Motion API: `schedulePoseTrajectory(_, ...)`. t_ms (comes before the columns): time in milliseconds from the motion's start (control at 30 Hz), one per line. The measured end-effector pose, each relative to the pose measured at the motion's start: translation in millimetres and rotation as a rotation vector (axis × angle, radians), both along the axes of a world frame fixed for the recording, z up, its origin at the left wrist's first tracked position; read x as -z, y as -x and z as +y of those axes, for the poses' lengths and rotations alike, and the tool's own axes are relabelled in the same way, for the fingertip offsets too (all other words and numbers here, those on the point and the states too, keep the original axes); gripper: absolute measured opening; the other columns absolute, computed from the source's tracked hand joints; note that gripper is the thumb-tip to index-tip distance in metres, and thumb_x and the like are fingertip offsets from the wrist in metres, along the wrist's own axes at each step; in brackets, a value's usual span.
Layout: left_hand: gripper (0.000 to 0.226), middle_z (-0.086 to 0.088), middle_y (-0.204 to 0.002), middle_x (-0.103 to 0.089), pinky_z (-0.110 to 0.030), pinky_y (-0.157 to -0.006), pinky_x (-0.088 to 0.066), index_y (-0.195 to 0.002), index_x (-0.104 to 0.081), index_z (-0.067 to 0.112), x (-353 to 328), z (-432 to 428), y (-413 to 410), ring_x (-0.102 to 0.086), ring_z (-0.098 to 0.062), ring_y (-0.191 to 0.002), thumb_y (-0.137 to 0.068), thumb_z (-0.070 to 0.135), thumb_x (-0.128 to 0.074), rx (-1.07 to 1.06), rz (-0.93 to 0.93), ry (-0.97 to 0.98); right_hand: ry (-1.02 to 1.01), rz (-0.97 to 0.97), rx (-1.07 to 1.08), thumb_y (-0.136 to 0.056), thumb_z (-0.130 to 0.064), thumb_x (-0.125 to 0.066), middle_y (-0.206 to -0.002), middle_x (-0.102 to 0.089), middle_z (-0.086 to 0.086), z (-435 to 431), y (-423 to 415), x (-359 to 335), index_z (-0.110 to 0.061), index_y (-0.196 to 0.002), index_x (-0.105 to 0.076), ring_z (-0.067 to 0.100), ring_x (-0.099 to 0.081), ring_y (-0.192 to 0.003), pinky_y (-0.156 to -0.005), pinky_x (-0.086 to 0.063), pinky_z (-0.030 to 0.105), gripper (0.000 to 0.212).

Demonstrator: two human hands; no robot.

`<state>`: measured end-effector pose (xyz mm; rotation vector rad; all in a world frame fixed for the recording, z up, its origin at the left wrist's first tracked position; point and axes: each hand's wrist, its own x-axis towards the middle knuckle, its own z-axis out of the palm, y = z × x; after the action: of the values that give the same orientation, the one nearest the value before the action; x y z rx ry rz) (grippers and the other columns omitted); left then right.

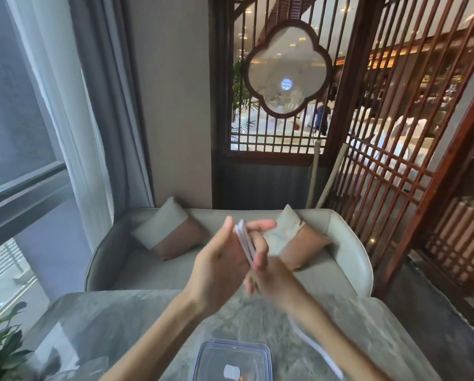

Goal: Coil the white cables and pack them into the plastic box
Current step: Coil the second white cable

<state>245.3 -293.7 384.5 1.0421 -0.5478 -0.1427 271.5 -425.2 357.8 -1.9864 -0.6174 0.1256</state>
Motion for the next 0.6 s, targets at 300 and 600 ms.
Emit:
schedulePoseTrajectory(300,0.078,-0.012,-0.049,-0.051,-0.033,-0.059,-0.036,-0.095,-0.059,-0.001,17,5,-17,-0.043,-0.026,-0.053,-0.102,0.045,0.004,-0.204,0.198,-0.537,0.422,-1.046,0.174,-0.091,-0.028,-0.050,-0.068,-0.066,-0.009,-38,35,-43,-0.031,-0.086,-0.068,0.013,-0.057,-0.060,-0.050,-0.043,0.029,0.019)
schedulePoseTrajectory(600,0.065,-0.007,-0.052,-0.049,-0.031,-0.058,-0.044,-0.103,-0.062,-0.002,9,-1,3,-0.045,-0.021,-0.051,-0.105,0.042,-0.016,0.113,0.078,0.004,-0.253,-0.049,0.095,-0.101,-0.004,-0.047,-0.052,-0.061,-0.005,-3,-3,-1,-0.027,-0.059,-0.066,-0.005,-0.054,-0.053,-0.060,-0.043,0.026,0.051)
